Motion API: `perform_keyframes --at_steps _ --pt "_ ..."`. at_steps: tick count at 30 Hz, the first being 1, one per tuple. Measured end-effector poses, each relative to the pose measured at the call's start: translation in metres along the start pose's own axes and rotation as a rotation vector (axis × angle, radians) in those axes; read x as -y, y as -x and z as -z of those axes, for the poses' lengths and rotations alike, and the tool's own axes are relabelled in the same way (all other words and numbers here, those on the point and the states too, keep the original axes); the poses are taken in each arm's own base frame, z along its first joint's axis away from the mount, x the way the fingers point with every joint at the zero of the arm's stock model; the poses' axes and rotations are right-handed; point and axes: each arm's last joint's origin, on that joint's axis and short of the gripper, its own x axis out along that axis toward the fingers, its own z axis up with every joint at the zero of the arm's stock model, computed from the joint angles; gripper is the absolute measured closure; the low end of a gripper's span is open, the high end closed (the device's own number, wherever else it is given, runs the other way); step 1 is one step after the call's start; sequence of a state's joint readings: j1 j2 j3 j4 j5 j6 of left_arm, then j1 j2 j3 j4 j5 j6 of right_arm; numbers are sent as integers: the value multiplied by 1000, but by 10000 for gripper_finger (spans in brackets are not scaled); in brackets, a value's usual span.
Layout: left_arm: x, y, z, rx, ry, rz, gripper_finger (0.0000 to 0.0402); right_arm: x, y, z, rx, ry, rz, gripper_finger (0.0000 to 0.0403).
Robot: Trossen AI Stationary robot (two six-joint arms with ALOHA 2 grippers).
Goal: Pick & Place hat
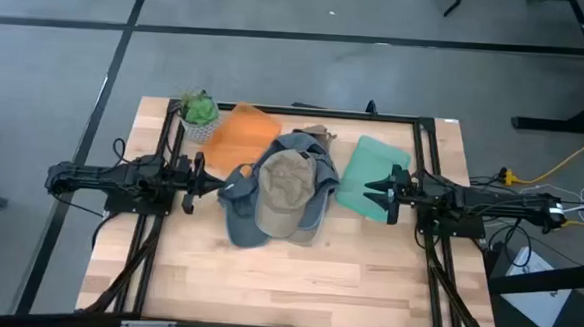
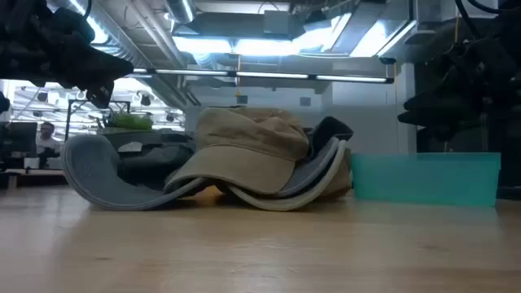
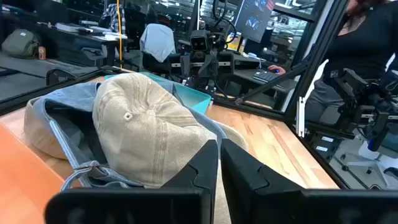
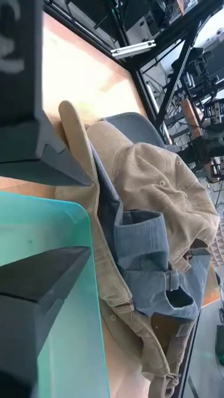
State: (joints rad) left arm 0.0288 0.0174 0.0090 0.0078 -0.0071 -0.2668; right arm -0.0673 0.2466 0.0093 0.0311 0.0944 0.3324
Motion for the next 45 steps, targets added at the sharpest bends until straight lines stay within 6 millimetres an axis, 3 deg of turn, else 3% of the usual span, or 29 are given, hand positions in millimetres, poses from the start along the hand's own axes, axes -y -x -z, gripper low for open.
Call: perform_keyframes --at_steps 39,45 --pt "0 0 0 0 0 0 384 0 0 0 0 0 0 238" --pt "0 0 0 0 0 0 384 -11 8 -30 -37 6 0 238"
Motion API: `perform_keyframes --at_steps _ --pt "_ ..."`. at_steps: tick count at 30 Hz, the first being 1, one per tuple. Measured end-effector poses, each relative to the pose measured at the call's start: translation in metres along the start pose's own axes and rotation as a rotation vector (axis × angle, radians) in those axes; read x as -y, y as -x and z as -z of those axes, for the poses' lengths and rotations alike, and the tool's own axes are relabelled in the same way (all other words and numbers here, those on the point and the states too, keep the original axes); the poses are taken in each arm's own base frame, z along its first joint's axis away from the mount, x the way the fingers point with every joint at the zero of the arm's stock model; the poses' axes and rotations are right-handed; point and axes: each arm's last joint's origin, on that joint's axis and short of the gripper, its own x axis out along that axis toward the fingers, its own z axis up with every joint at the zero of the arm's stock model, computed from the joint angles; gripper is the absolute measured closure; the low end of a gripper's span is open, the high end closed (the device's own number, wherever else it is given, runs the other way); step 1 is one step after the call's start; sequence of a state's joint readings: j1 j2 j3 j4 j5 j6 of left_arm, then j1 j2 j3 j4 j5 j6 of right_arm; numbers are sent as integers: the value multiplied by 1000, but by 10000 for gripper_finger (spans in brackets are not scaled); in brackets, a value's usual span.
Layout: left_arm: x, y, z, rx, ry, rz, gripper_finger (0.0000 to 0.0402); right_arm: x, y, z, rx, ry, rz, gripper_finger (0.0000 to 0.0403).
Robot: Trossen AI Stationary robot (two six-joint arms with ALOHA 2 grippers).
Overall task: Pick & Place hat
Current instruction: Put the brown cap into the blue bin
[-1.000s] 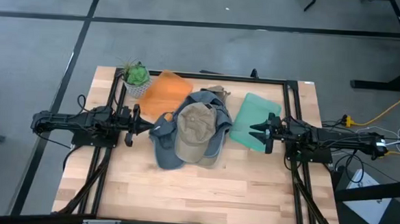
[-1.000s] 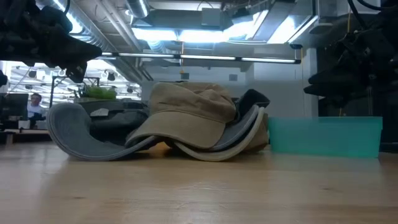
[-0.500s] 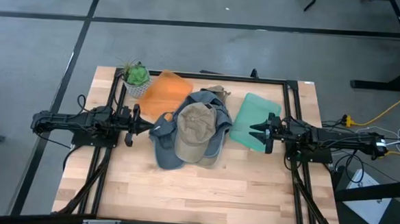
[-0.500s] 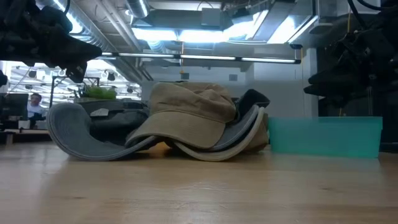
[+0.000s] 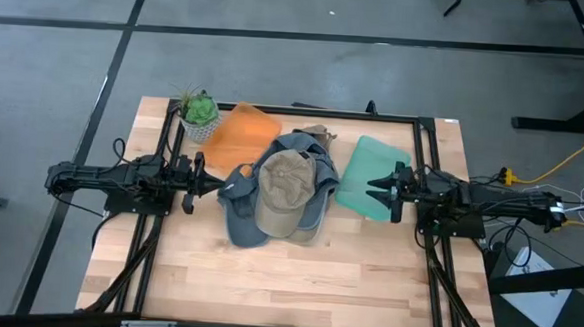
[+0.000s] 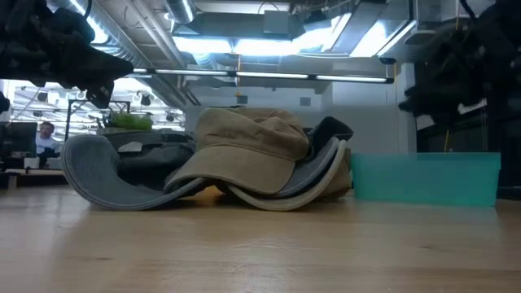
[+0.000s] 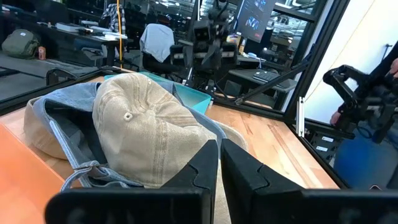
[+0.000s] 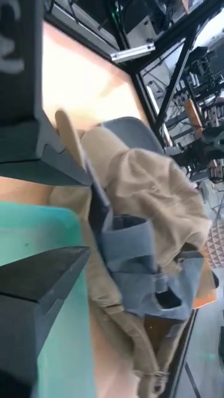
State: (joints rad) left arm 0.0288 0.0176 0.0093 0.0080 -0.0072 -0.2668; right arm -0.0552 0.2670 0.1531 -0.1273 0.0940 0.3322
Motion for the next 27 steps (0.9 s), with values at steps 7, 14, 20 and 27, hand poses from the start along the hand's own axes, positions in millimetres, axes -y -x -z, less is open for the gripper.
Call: perform_keyframes --at_steps 7,14,20,27 --pt "0 0 0 0 0 0 384 -23 16 -67 -166 20 44 238" --pt "0 0 0 0 0 0 384 -45 -1 -119 -257 34 63 238" --pt "0 0 0 0 0 0 384 -63 -35 -134 -411 69 75 238" --pt "0 0 0 1 0 0 384 -82 -94 -134 -549 104 94 238"
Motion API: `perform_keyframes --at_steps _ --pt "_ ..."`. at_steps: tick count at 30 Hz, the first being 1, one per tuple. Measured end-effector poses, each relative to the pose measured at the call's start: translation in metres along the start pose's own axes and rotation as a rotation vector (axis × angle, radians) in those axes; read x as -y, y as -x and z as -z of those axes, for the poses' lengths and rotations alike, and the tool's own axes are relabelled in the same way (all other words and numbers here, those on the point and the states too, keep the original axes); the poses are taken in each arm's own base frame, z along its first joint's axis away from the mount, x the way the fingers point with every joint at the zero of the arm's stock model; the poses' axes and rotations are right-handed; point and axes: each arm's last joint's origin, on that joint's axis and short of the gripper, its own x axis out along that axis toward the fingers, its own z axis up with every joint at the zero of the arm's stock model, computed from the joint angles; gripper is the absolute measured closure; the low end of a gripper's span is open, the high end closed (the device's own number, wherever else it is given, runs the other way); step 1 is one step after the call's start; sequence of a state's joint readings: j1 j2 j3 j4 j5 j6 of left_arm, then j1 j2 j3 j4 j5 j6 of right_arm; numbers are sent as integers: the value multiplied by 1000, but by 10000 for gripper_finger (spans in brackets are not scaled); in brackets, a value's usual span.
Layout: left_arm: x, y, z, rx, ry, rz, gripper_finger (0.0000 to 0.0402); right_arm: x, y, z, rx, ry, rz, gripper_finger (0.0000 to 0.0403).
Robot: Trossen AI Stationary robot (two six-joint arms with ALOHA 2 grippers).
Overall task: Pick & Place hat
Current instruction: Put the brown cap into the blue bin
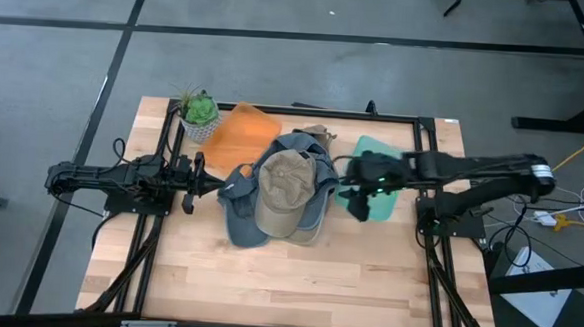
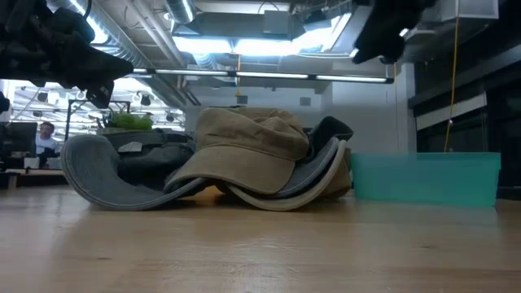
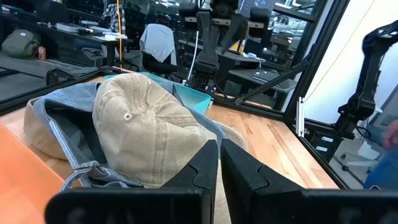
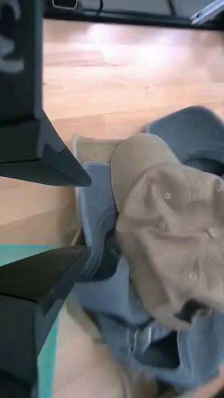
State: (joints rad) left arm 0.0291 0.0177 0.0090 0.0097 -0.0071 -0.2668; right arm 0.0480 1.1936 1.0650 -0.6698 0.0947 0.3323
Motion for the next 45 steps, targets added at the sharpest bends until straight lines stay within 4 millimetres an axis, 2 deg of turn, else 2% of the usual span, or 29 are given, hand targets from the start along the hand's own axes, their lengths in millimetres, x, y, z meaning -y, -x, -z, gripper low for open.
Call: perform_keyframes --at_steps 5,15,23,30,33,38,41,45 --pt "0 0 0 0 0 0 384 -18 -28 -18 -38 26 -11 238" --pt "0 0 0 0 0 0 384 -56 -60 -56 -36 64 -52 238" --pt "0 0 0 1 0 0 384 -80 -71 -69 -30 92 -85 238" --pt "0 0 0 1 0 1 384 -92 -83 -74 -40 73 -137 238" --pt "0 0 0 1 0 0 384 -96 -85 -72 -50 203 -165 238" --pt "0 0 0 1 0 0 384 -95 -85 -67 -66 575 -158 238" --pt "0 0 0 1 0 0 384 -94 -85 -66 -61 783 -90 238" --pt "0 0 0 1 0 0 384 -92 -87 -67 -56 917 75 238"
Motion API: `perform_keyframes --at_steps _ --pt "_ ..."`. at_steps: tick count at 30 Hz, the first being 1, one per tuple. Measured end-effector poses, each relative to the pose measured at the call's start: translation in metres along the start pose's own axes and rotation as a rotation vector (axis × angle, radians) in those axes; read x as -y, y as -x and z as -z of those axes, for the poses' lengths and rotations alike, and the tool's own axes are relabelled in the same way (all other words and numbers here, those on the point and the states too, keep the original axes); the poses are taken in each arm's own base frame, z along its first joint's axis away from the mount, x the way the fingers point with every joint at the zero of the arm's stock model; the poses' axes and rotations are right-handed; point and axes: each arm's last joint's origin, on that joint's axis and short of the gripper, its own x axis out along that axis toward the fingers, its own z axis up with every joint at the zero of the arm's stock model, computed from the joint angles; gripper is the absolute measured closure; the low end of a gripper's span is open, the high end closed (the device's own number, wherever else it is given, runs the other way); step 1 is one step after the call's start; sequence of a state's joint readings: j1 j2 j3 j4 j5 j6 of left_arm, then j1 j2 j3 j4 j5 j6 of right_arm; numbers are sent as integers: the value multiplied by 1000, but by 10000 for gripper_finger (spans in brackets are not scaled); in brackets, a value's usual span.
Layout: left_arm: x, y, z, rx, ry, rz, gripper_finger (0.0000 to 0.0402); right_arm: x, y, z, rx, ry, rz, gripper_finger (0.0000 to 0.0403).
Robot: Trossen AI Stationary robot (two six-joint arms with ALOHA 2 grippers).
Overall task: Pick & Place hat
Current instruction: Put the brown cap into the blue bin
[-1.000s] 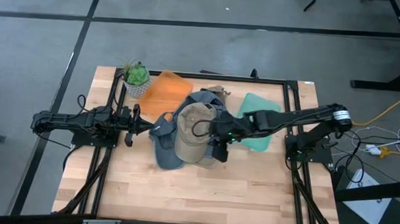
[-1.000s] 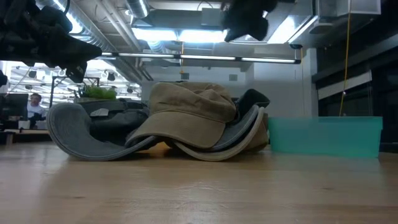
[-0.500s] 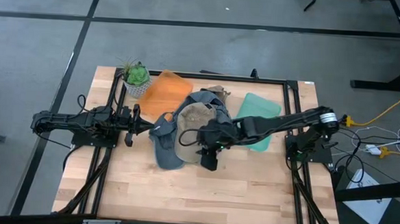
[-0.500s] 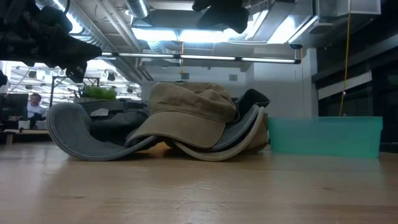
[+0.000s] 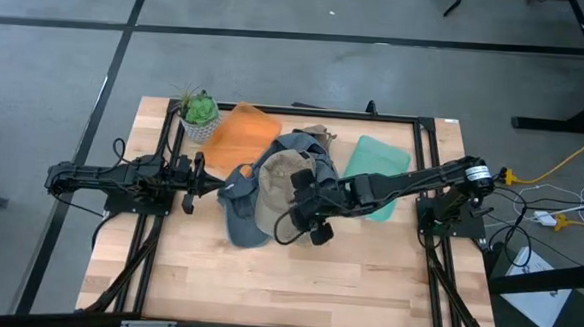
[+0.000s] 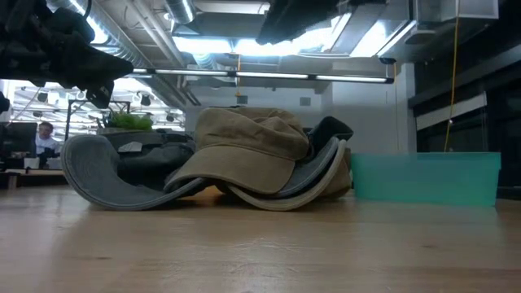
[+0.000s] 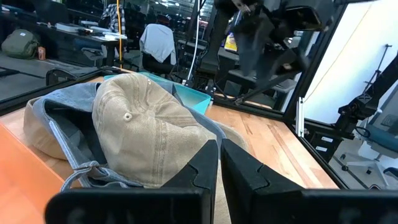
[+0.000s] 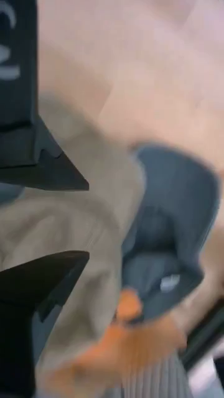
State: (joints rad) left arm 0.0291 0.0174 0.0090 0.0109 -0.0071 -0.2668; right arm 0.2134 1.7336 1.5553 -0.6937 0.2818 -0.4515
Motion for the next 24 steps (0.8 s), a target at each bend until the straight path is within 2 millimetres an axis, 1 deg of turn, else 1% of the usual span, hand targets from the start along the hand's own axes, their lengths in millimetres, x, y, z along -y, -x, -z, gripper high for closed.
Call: perform_keyframes --at_steps 5,7,10,17,20,22,24 --pt "0 0 0 0 0 0 384 -1 -11 6 -138 34 140 238" --pt "0 0 0 0 0 0 384 -4 -15 10 -191 96 132 238" --pt "0 0 0 1 0 0 384 -10 -20 11 -227 174 102 238" --pt "0 0 0 5 0 1 384 -17 -25 9 -205 201 40 238" --pt "0 0 0 6 0 2 384 -22 -28 8 -184 265 -12 238" --pt "0 0 -1 7 0 2 384 -24 -31 7 -166 294 -41 238" --pt "0 0 -1 8 0 3 384 -26 -37 5 -155 276 -42 238"
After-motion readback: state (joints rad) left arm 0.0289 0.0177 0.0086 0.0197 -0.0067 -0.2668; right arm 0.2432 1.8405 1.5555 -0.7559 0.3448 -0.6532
